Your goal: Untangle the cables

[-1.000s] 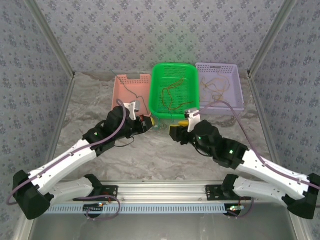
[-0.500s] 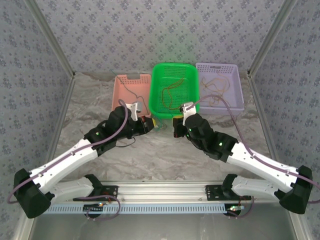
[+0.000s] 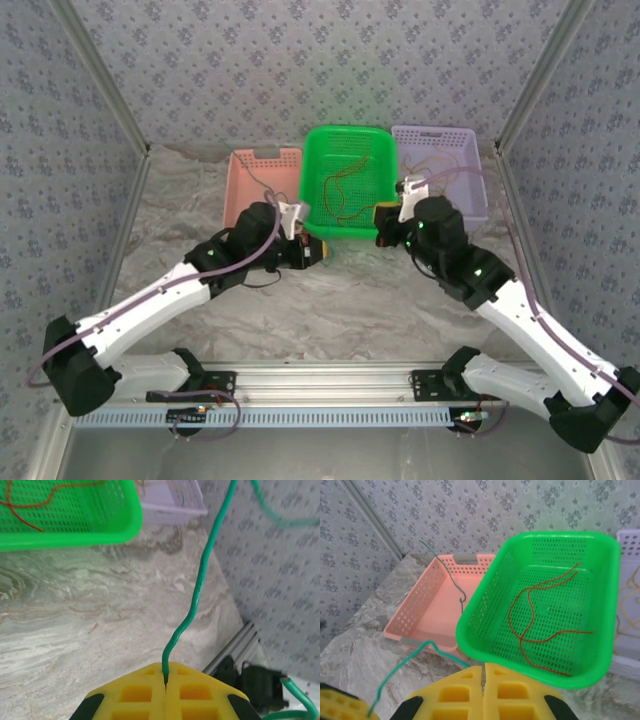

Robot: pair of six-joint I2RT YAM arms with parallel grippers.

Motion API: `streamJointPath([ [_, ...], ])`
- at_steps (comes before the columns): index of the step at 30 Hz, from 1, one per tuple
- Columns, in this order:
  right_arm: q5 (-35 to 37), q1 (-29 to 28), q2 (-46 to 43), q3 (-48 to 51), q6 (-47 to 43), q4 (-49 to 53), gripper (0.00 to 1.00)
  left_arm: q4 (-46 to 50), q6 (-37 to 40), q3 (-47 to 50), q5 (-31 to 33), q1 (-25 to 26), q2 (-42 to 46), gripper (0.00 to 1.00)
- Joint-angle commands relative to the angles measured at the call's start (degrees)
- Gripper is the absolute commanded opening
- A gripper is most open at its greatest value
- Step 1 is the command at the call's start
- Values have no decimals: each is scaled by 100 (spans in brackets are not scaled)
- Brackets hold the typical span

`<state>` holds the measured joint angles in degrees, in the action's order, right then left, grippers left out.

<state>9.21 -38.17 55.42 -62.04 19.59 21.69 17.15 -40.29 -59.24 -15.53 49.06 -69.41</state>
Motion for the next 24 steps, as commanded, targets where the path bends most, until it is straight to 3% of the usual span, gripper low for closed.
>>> streamJointPath([
  [1, -795, 428, 140, -566, -637, 228, 0, 1053, 1077, -309, -259, 387, -279, 0],
  [5, -1028, 683, 345, -1087, -1578, 468, 0, 1563, 1605, -498, -116, 745, -529, 0],
  [9, -1376, 1044, 439, -1321, -1814, 423, 0, 1704, 1875, -443, -177, 909, -693, 0],
  [14, -2040, 1465, 731, -1535, -1150, 202, 0, 1655, 2156, -467, -51, 1201, -968, 0],
  [17, -2341, 1620, 922, -1585, -820, 152, 0, 1686, 2262, -513, 367, 1350, -1095, 0],
  [22, -2436, 1518, 712, -1279, -687, 116, 0, 1577, 1724, -543, 1098, 1133, -813, 0],
  [24, -2388, 1463, 564, -1064, -662, 82, 0, 1450, 1429, -496, 1098, 935, -598, 6],
])
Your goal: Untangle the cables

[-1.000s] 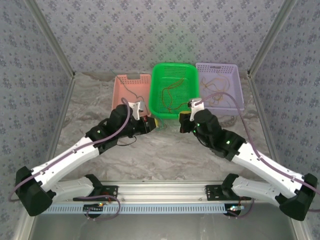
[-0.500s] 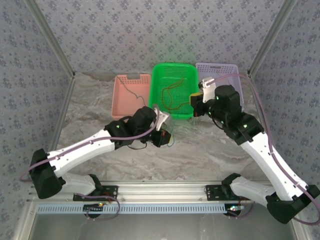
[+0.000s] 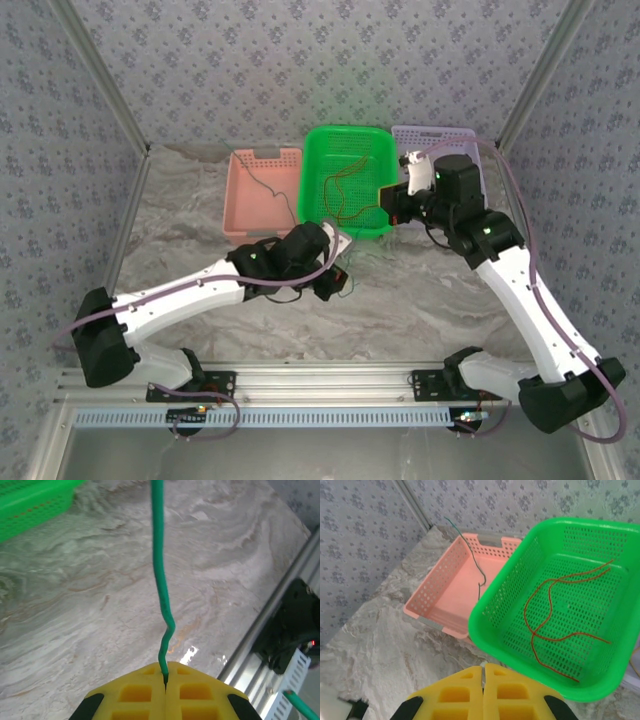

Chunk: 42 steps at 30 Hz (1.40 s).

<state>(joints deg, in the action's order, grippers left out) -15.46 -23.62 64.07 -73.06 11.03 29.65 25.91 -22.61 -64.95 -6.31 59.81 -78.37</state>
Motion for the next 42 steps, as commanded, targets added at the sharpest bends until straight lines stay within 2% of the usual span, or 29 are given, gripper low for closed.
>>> streamJointPath([
  [1, 118, -39, -385, 192, 221, -767, 0, 493, -500, 102, 149, -233, 422, 14],
  [4, 208, -132, -670, 738, 410, -1075, 0, 317, -708, 99, -72, -387, 665, 15],
  [8, 182, -145, -911, 1218, 745, -1420, 0, 409, -632, 1, -206, -425, 690, 0],
  [12, 163, -143, -952, 1271, 892, -1451, 0, 399, -608, 68, -377, -444, 622, 0],
  [16, 142, -94, -699, 912, 861, -1081, 0, 221, -691, 174, -523, -444, 662, 0],
  [17, 260, -76, -608, 769, 871, -872, 12, 190, -740, 194, -485, -445, 686, 0],
  [18, 415, -70, -579, 656, 875, -699, 31, 177, -823, 202, -390, -455, 706, 0],
  [19, 576, -76, -643, 654, 886, -671, 45, 199, -918, 194, -298, -496, 717, 0],
  [22, 973, -175, -1244, 898, 1005, -799, 63, 253, -1258, 196, 7, -659, 782, 0],
  [25, 1048, -300, -1785, 1051, 1171, -525, 65, 99, -1578, 246, 104, -767, 827, 0],
  [27, 970, -527, -2071, 1311, 1373, -527, 61, 40, -1724, 254, 193, -786, 806, 0],
  [28, 901, -724, -2214, 1545, 1531, -664, 58, 7, -1820, 238, 240, -802, 789, 0],
  [31, 989, -1609, -2357, 2300, 1888, -1459, 58, -157, -2023, 248, 320, -820, 744, 0],
  [33, 1459, -2170, -2121, 2527, 1915, -1779, 58, -287, -2078, 246, 301, -822, 729, 0],
  [36, 1710, -2757, -1520, 2555, 1933, -2154, 59, -309, -2122, 182, 290, -822, 700, 0],
  [42, 1846, -3075, -601, 2257, 1982, -2490, 56, -246, -2100, 177, 270, -813, 727, 0],
])
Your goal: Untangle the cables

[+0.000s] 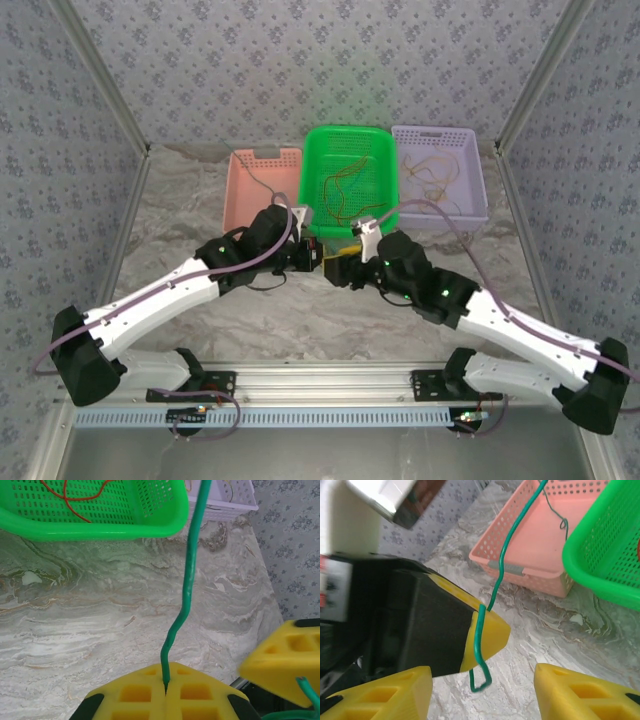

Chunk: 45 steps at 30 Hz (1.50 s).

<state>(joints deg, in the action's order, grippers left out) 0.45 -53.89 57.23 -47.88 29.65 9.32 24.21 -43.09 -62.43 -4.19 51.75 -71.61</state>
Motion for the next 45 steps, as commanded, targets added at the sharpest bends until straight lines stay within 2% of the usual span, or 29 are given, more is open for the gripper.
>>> streamJointPath([
  [1, 280, -52, 163, -327, 120, -449, 54, -74, -57, -69, 50, -7, 63, 0],
  [8, 590, -24, 186, -330, 126, -325, 33, -57, -33, -36, 47, -7, 143, 0],
  [13, 744, -40, 29, -107, 321, -353, 0, -66, -96, -25, 175, -27, 224, 0],
  [17, 1259, -259, -329, 580, 986, -847, 0, -503, -499, 252, 343, -291, 581, 0],
  [19, 1592, -432, -599, 1134, 1460, -1461, 0, -967, -828, 502, 267, -544, 846, 0],
  [25, 2874, -1134, -617, 2226, 3384, -3143, 0, -2423, -1498, 835, 29, -844, 993, 0],
  [28, 3604, -1517, -362, 2353, 4771, -3248, 0, -3198, -1847, 1028, 36, -849, 904, 0],
  [31, 4117, -1850, -147, 2238, 6172, -2678, 0, -3827, -2065, 1246, 188, -845, 911, 0],
  [34, 4182, -2032, 68, 2056, 6994, -2221, 0, -3969, -2058, 1287, 300, -857, 997, 0],
  [36, 4077, -2022, 139, 1870, 6930, -1958, 0, -3731, -2007, 1201, 243, -933, 1048, 0],
  [37, 4047, -2004, 86, 1691, 6849, -1491, 4, -3475, -1951, 1117, 197, -985, 1074, 0],
  [40, 4405, -1968, -335, 1028, 6065, 62, 48, -2721, -1659, 927, -31, -1253, 1187, 0],
  [41, 4584, -1957, -516, 806, 5606, 536, 55, -2376, -1478, 830, -137, -1392, 1230, 0],
  [43, 4732, -1874, -921, 517, 4206, 840, 61, -1630, -1129, 617, -438, -1759, 1264, 0],
  [45, 4543, -1620, -1237, 114, 3148, 1346, 63, -1017, -664, 428, -905, -2300, 1267, 0],
])
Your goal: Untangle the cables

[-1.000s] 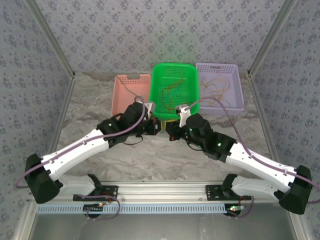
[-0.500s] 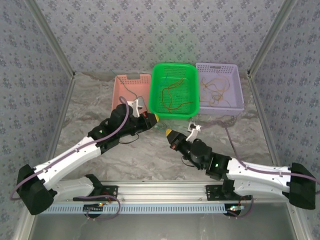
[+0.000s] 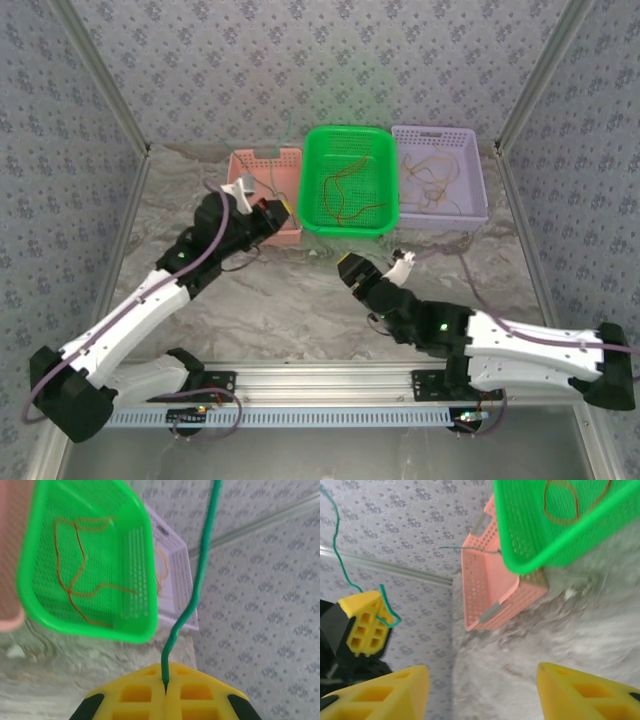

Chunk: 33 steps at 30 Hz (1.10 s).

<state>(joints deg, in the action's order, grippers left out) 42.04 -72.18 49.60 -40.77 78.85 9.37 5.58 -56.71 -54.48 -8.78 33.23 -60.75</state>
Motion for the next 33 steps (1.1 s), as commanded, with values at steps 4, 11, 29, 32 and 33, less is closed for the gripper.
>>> streamJointPath([
  [4, -706, 883, -936, -1122, -3723, 1841, 62, 1653, 1695, -770, -1670, -1806, -216, 0],
  [11, -2645, 1970, -1016, -1251, -4561, 1472, 62, 2144, 2856, -1835, -2642, -2831, -2026, 0],
  [29, -4204, 1975, 684, -1643, -5102, -143, 63, 3141, 4299, -3658, -1838, -2552, -5355, 0],
  [32, -4221, 1940, 769, -1633, -5103, -210, 63, 3178, 4259, -3715, -1555, -2506, -5502, 0],
  [33, -4232, 1930, 784, -1618, -5101, -237, 63, 3168, 4235, -3734, -1529, -2506, -5540, 0],
])
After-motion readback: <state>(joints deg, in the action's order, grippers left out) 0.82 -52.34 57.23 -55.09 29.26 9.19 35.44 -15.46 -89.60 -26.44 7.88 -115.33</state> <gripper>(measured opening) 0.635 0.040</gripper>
